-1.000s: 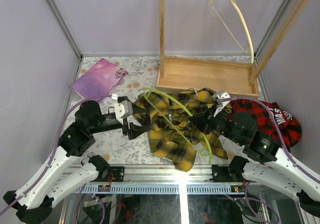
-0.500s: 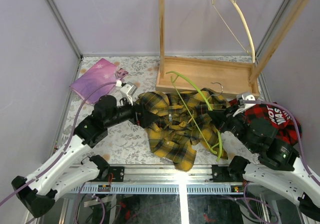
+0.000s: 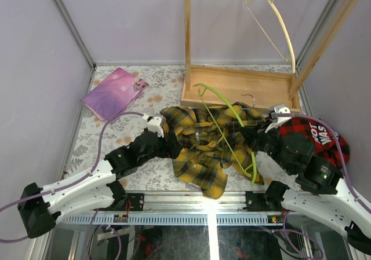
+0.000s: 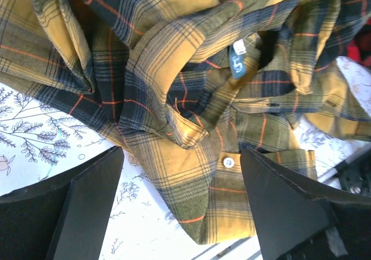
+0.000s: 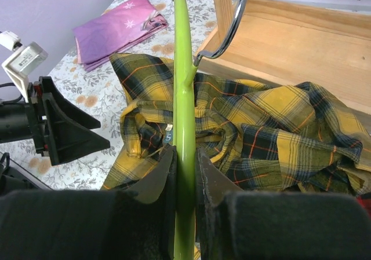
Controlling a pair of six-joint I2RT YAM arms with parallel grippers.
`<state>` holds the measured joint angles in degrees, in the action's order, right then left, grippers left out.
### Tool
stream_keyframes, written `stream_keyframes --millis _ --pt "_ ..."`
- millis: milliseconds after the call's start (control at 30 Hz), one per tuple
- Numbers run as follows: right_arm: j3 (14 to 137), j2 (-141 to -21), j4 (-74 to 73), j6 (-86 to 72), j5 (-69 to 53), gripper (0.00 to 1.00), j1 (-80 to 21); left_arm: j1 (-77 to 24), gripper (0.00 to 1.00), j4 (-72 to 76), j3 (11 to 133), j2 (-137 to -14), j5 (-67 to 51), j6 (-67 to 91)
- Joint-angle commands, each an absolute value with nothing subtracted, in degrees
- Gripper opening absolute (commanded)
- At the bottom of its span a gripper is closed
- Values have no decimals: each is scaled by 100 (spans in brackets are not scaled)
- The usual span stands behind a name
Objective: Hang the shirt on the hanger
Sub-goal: Hang the shirt on the hanger.
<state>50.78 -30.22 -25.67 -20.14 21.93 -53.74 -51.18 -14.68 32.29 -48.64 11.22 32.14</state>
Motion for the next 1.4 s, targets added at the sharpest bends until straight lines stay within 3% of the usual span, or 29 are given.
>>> stream_keyframes --millis 0,333,567,733,1000,1167,1367 --pt "5285 -3016 -2243 -1920 2362 0 -5389 -5470 80 -561 2989 -5222 2222 3578" --pt "4950 -2956 -1930 -1906 2015 0 -5388 -5690 57 373 3005 -6384 2972 4058" --pt "4603 -2748 -1612 -2146 1897 0 -5391 -5693 42 234 3237 -6871 3419 4186" --pt "4623 -2793 -1686 -2103 1940 0 -5389 -5691 22 62 3377 -6785 3486 4169" --pt "4949 -2650 -2223 -1704 1983 0 -5390 -5692 0 -952 3971 -6214 3627 3885" --pt "5276 -2418 -2411 -1225 1474 0 -5393 -5671 0 -1206 4258 -6050 3490 3427" --pt "6067 -2461 -3465 -922 1076 0 -5388 -5550 0 -2297 5438 -6828 2878 2603"
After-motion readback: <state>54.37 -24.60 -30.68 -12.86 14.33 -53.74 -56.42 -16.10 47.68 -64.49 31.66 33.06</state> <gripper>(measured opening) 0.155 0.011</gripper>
